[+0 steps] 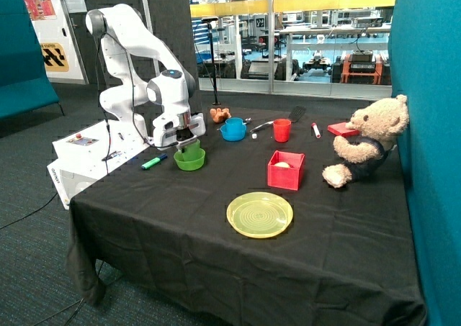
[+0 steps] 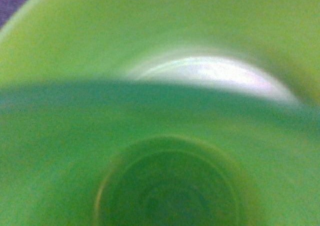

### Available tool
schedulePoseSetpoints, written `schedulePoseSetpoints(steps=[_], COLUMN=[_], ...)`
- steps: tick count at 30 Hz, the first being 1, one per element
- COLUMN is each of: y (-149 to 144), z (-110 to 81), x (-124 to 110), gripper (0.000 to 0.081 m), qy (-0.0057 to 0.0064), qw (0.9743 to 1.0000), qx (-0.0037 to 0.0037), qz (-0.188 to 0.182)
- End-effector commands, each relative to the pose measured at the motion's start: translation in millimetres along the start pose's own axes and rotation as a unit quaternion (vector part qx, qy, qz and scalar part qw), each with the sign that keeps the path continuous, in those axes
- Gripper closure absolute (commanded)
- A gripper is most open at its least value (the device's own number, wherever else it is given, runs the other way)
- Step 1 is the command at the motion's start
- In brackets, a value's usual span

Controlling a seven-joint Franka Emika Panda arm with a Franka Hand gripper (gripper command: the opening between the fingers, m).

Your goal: Match the cups with the appropriate bowls

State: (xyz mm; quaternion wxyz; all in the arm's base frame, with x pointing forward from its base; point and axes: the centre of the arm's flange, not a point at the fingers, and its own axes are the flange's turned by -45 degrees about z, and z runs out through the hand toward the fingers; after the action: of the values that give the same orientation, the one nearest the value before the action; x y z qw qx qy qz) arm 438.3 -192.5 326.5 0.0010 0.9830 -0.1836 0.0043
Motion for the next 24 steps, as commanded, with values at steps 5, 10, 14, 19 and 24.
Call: schedulePoseSetpoints(steps=[5,10,14,19,24], y=[-5.2,-7.2,-8.7,-8.3,-6.4], z=[-1.1,4.1,4.9,1.6,-0.3], x=[1.6,-1.2,-0.6,1.8,2.1], gripper=[0.0000,0.0000,0.0000,0.0000,0.0000], qy=[-0.0044,-0.0044,-0.0044,-0.0044,-0.0044], qw=[0.9999,0.9999,0.9999,0.9998,0.9997], qx=[0.00028,0.00029,0.00031,0.00032,0.00034], qz=[-0.009,-0.012,-0.015,-0.019,-0.023])
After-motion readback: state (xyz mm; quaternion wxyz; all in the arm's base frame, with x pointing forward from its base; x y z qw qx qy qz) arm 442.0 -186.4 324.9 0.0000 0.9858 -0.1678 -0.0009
